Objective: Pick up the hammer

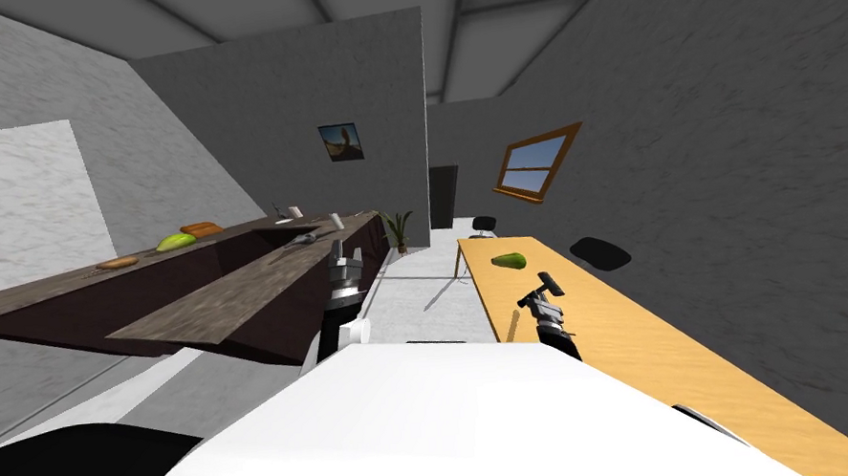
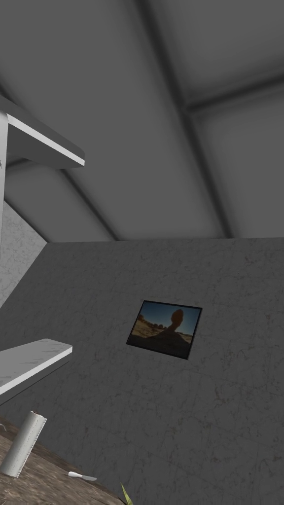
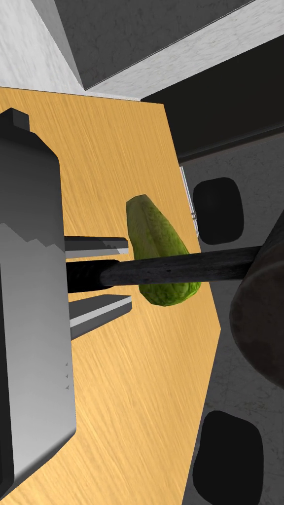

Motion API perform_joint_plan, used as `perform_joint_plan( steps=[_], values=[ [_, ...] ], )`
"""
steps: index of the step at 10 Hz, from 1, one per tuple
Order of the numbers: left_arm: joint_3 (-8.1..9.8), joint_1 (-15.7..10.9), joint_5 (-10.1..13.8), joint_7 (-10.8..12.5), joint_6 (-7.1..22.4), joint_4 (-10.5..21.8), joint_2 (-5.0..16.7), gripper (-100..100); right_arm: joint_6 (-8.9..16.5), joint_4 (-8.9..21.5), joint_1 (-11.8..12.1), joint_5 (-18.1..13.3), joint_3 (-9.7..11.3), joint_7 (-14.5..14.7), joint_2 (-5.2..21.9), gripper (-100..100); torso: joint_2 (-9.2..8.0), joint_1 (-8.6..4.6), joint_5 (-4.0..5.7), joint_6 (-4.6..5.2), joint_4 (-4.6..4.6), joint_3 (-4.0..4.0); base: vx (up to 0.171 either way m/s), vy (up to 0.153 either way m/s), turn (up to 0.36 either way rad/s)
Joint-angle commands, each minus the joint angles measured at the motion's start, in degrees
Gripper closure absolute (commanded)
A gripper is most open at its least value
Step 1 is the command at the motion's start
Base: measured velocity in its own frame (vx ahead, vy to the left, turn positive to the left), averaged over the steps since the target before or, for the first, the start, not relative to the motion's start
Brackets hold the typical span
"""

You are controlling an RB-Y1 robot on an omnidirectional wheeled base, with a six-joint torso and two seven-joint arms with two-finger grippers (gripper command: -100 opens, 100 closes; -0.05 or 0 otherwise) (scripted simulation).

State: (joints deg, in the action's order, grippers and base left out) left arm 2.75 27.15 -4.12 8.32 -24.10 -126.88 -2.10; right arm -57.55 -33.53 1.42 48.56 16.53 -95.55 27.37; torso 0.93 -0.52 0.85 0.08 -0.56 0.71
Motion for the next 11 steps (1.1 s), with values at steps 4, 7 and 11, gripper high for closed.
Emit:
perform_joint_plan(
  steps=[4,7,11],
  values=[
    [0.00,0.00,0.00,0.00,0.00,0.00,0.00,0,-4.51,6.53,-3.91,-2.49,0.97,-6.72,0.92,100,0.01,-0.05,0.00,0.12,-0.03,0.02,0.019,0.016,-0.018],
    [0.00,0.02,0.00,0.00,0.00,0.00,-0.01,0,-5.87,7.45,-3.25,-4.02,0.82,-9.98,2.65,100,0.37,0.30,-0.11,0.13,-0.07,0.20,0.109,0.089,-0.107],
    [0.00,0.02,0.00,0.00,0.00,0.00,-0.01,0,-8.59,9.29,-1.93,-7.10,0.52,-16.11,6.09,100,0.24,0.27,-0.11,0.15,-0.06,0.14,0.090,0.082,-0.107]
  ],
)
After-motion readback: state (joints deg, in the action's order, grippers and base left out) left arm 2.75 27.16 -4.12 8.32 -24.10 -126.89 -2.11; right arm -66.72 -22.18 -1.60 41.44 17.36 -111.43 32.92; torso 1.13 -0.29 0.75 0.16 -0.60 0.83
